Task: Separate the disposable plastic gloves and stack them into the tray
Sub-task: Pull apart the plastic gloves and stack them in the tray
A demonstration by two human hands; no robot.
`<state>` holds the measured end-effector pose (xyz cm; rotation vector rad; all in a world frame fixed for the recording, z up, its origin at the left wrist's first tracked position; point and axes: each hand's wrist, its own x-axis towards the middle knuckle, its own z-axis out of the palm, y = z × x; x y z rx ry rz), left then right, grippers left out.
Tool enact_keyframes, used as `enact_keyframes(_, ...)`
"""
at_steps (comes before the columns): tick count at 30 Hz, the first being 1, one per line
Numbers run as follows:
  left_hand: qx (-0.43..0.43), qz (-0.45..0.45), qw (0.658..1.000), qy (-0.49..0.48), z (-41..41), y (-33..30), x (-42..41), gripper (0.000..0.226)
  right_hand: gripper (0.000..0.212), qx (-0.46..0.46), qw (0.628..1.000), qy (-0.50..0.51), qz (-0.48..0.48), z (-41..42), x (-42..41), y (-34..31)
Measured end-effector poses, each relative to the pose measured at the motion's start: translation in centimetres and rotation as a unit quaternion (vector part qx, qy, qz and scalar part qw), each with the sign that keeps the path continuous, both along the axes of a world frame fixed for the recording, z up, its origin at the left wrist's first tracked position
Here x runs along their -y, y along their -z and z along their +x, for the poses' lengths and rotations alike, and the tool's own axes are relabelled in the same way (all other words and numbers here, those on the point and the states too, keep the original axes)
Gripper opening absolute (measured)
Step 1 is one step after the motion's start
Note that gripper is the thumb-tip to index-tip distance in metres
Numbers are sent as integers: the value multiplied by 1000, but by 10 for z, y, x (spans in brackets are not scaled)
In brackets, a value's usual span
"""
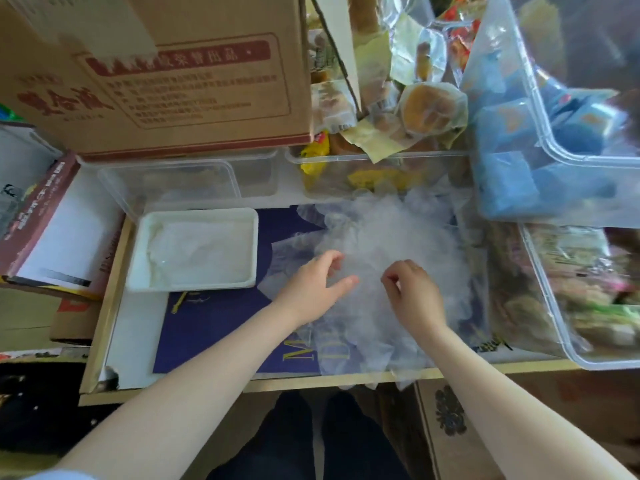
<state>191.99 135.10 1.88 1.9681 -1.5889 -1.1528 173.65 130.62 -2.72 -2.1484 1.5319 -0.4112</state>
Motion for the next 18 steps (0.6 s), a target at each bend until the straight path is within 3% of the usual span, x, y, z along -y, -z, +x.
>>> enact_keyframes(3,-109,34,991,-65,-21,-5,7,53,7,86,994,-29,-68,-5,-9,-24)
enact_keyframes(6,-224,-39,963,-147,-32,-16,9,11,8,128,986,-37,-103,-11,-8,-44)
enact_keyframes(10,-203,-159,948,-187,-27,-41,12,10,3,154,983,-38,-90,-21,-1,-59)
enact_keyframes(12,-223,-201,935,-188,-23,-58,11,14,14,170,985,5,-20,-22,1,-61)
enact_keyframes(14,-260,-213,924,-181,-21,-72,10,22,45,210,966,84,127,-21,5,-66)
enact_keyframes(16,-310,-203,911,-178,-19,-83,8,29,72,265,903,137,309,-20,11,-71)
enact_keyframes(18,-384,-181,886,-189,-19,-88,4,25,81,313,838,135,427,-17,19,-68)
